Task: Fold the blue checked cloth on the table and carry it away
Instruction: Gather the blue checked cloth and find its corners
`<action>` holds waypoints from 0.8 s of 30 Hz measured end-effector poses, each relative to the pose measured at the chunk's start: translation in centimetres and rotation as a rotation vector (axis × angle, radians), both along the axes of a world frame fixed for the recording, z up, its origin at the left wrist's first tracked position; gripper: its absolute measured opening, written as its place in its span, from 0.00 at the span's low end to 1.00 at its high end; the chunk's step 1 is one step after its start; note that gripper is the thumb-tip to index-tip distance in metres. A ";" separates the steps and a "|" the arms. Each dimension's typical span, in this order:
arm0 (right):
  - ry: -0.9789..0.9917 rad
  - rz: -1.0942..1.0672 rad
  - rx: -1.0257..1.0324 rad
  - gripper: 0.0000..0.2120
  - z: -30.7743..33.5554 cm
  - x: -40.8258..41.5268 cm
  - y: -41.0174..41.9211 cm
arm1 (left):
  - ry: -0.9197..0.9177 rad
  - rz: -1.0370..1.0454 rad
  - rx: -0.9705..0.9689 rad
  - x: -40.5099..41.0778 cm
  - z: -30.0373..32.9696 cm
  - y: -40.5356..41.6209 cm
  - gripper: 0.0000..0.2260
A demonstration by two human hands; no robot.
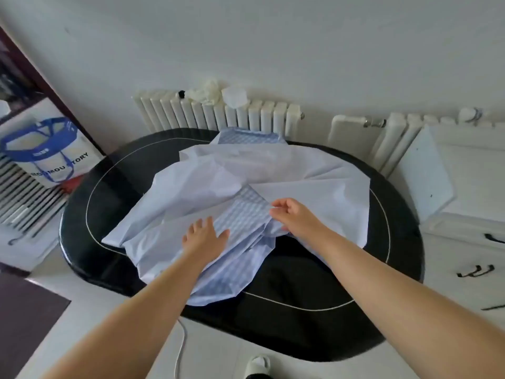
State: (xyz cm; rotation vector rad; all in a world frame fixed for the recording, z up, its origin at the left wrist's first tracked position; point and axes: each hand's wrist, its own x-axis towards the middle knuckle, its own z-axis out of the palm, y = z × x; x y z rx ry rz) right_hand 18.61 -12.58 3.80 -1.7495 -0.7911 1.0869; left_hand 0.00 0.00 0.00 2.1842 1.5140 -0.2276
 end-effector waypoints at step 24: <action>0.123 -0.663 -0.361 0.08 -5.1 -7.9 2.3 | -0.113 -0.401 -0.192 -6.7 -1.9 -6.9 0.18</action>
